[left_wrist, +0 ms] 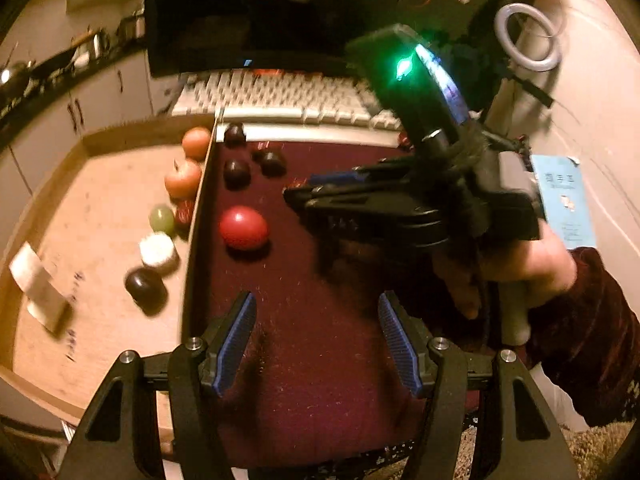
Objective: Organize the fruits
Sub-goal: 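Grasp the red tomato with the left tool while the right tool grasps a red date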
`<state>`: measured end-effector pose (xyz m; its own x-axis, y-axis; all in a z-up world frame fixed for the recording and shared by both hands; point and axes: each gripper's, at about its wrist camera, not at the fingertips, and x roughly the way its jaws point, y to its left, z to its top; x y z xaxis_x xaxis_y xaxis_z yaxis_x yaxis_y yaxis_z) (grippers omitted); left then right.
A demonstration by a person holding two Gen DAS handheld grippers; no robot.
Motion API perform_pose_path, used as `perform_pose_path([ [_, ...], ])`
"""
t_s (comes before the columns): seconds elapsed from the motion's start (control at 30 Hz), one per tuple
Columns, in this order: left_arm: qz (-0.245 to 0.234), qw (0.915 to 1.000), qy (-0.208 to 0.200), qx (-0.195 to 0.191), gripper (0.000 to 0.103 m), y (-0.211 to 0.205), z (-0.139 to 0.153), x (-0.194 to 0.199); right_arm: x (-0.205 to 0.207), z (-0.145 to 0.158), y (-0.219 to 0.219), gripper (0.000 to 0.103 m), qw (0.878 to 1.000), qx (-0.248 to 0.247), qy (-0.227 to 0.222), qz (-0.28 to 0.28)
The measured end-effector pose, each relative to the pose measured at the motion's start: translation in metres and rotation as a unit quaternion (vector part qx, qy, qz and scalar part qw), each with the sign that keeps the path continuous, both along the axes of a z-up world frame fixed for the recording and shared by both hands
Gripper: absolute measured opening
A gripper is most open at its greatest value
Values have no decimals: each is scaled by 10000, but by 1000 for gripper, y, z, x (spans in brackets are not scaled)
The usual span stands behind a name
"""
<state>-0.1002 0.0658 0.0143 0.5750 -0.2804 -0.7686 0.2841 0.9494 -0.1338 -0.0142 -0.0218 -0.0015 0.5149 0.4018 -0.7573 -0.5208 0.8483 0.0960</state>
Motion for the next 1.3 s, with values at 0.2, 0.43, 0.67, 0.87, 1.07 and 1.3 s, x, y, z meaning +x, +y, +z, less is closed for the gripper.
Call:
perform_pose_path([
  [0.2,278,9995,-135,73,63,6,-3,15,3,-4,-3,22,10000,18,74,23],
  [0.43,372,9983,-349,288,61,12,-2,35,7,2,-28,22,9990,334,143,-258],
  [0.67,512,9972,-305,452,61,16,-6,51,5,6,-38,22,9980,554,157,-266],
  [0.87,408,9975,-184,548,61,1,-11,60,6,5,-39,22,9973,655,254,-229],
  [1.07,464,9958,-231,750,52,-6,-14,71,6,8,-46,22,9960,795,279,-291],
  [1.3,640,9928,-367,945,35,-1,-16,71,4,8,-46,22,9958,835,288,-245],
])
